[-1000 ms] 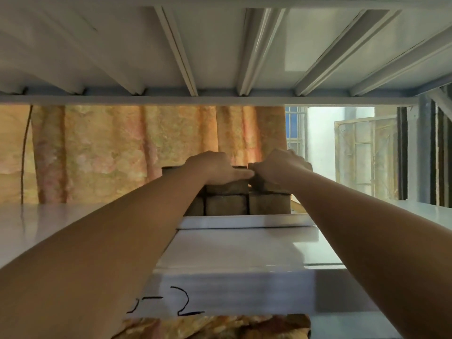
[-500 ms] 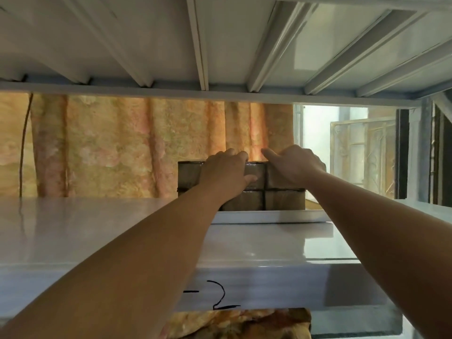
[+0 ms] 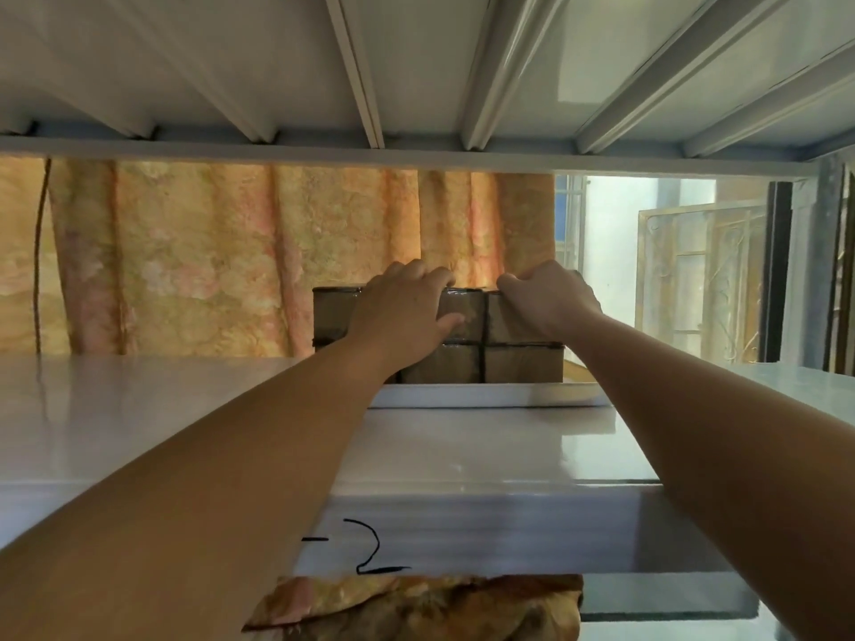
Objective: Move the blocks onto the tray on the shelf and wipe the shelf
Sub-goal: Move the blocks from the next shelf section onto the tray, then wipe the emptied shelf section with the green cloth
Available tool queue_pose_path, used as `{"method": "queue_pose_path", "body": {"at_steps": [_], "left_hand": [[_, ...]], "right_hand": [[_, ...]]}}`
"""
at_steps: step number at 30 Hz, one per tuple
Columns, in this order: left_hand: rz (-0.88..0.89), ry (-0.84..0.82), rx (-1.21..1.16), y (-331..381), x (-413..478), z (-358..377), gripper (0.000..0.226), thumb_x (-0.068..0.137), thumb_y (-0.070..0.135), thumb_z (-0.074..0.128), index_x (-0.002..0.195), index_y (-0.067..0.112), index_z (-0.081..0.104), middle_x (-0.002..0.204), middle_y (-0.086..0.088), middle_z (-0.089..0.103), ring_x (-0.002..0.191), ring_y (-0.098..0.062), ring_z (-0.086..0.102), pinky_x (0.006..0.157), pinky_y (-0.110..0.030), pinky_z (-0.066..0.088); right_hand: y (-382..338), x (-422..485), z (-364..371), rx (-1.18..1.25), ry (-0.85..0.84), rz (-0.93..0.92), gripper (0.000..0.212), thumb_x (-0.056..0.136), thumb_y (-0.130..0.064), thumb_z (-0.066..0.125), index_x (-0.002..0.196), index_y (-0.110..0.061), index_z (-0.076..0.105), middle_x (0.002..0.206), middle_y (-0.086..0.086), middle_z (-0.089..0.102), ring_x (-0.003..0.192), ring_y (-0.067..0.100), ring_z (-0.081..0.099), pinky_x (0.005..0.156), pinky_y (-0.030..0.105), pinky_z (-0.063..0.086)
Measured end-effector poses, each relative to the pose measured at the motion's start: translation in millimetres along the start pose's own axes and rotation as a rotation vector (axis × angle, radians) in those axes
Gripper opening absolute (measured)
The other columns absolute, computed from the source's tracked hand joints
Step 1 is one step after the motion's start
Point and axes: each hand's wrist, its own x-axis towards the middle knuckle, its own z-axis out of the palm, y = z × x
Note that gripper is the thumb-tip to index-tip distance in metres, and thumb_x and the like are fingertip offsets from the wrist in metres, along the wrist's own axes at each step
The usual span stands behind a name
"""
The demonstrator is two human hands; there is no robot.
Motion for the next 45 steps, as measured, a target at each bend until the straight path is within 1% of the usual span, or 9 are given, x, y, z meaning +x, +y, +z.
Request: {"method": "queue_pose_path", "body": {"at_steps": [6, 13, 17, 22, 28, 32, 36, 41, 45], "left_hand": [[0.022, 0.001, 0.022, 0.3, -2.2, 2.4, 0.047, 0.089, 0.044, 0.053, 0.131, 0.023, 0.048, 0.123, -0.004, 0.054, 0.113, -0.024, 0.048, 0.089, -0.036, 0.041], [0.161, 0.041, 0.076, 7.3, -8.1, -0.9, 0.06, 0.093, 0.046, 0.044, 0.147, 0.025, 0.028, 0.155, 0.002, 0.029, 0.143, -0.022, 0.024, 0.114, -0.043, 0.022], [0.198, 0.031, 0.164, 10.1, -6.9, 1.8, 0.067, 0.093, 0.038, 0.047, 0.15, 0.024, 0.015, 0.159, 0.0, 0.018, 0.146, -0.022, 0.017, 0.116, -0.041, 0.019], [0.165, 0.098, 0.017, 17.8, -3.4, -4.6, 0.089, 0.089, 0.03, 0.053, 0.15, 0.019, -0.011, 0.155, -0.001, 0.032, 0.145, -0.023, 0.023, 0.115, -0.042, 0.027], [0.214, 0.031, 0.102, 41.5, -3.5, -22.7, 0.061, 0.093, 0.027, 0.047, 0.149, 0.018, 0.023, 0.16, 0.002, 0.011, 0.147, -0.023, 0.013, 0.117, -0.042, 0.024], [0.129, -0.102, -0.062, 94.3, -7.6, -19.7, 0.063, 0.091, 0.025, 0.048, 0.148, 0.022, 0.02, 0.14, -0.007, 0.045, 0.128, -0.026, 0.041, 0.098, -0.043, 0.044], [0.194, -0.161, -0.012, 164.8, -3.6, -8.9, 0.055, 0.091, 0.019, 0.047, 0.143, 0.016, 0.029, 0.115, -0.011, 0.059, 0.102, -0.028, 0.059, 0.071, -0.032, 0.045], [0.156, -0.257, -0.055, 254.6, 13.7, 13.5, 0.039, 0.092, 0.025, 0.044, 0.13, 0.019, 0.053, 0.137, -0.002, 0.054, 0.125, -0.023, 0.051, 0.096, -0.038, 0.045], [0.142, -0.262, -0.136, 316.6, 29.3, 35.1, 0.033, 0.094, 0.028, 0.044, 0.122, 0.024, 0.06, 0.131, 0.002, 0.061, 0.118, -0.023, 0.058, 0.1, -0.043, 0.047]], "right_hand": [[2.4, 5.4, -2.2, -0.006, -0.069, 0.003, 0.047, 0.088, -0.048, 0.044, 0.101, -0.007, 0.062, 0.085, 0.008, 0.061, 0.079, 0.025, 0.059, 0.065, 0.031, 0.045], [8.6, -11.3, 3.0, 0.033, 0.068, -0.037, 0.055, 0.089, -0.062, 0.038, 0.063, -0.018, 0.059, 0.074, 0.005, 0.06, 0.075, 0.025, 0.057, 0.062, 0.03, 0.04], [10.1, -16.7, -0.2, 0.149, 0.208, -0.094, 0.066, 0.088, -0.069, 0.032, 0.128, -0.025, 0.059, 0.133, 0.007, 0.058, 0.123, 0.028, 0.051, 0.098, 0.041, 0.041], [15.3, -22.9, -11.1, 0.135, 0.3, -0.137, 0.043, 0.097, -0.046, 0.037, 0.127, -0.023, 0.056, 0.134, 0.009, 0.055, 0.123, 0.029, 0.049, 0.1, 0.039, 0.038], [46.7, -35.6, -40.2, -0.124, 0.095, -0.084, 0.037, 0.088, -0.018, 0.047, 0.122, -0.024, 0.059, 0.134, 0.006, 0.053, 0.125, 0.028, 0.047, 0.099, 0.037, 0.042], [74.6, -48.4, -59.8, -0.233, -0.194, -0.18, 0.029, 0.088, -0.013, 0.045, 0.102, -0.014, 0.071, 0.115, 0.005, 0.068, 0.11, 0.026, 0.06, 0.095, 0.037, 0.048], [115.3, -59.4, -84.3, -0.242, -0.184, -0.23, 0.031, 0.085, -0.024, 0.045, 0.092, -0.019, 0.074, 0.102, 0.002, 0.073, 0.094, 0.027, 0.066, 0.089, 0.043, 0.053], [184.8, -55.4, -130.8, -0.257, -0.019, -0.089, 0.024, 0.079, -0.018, 0.042, 0.058, -0.017, 0.054, 0.067, 0.002, 0.061, 0.064, 0.023, 0.06, 0.066, 0.031, 0.05], [240.8, -58.4, -176.2, -0.323, -0.081, -0.146, 0.031, 0.082, -0.022, 0.04, 0.088, -0.02, 0.071, 0.092, -0.001, 0.071, 0.085, 0.021, 0.067, 0.082, 0.037, 0.055]]}}
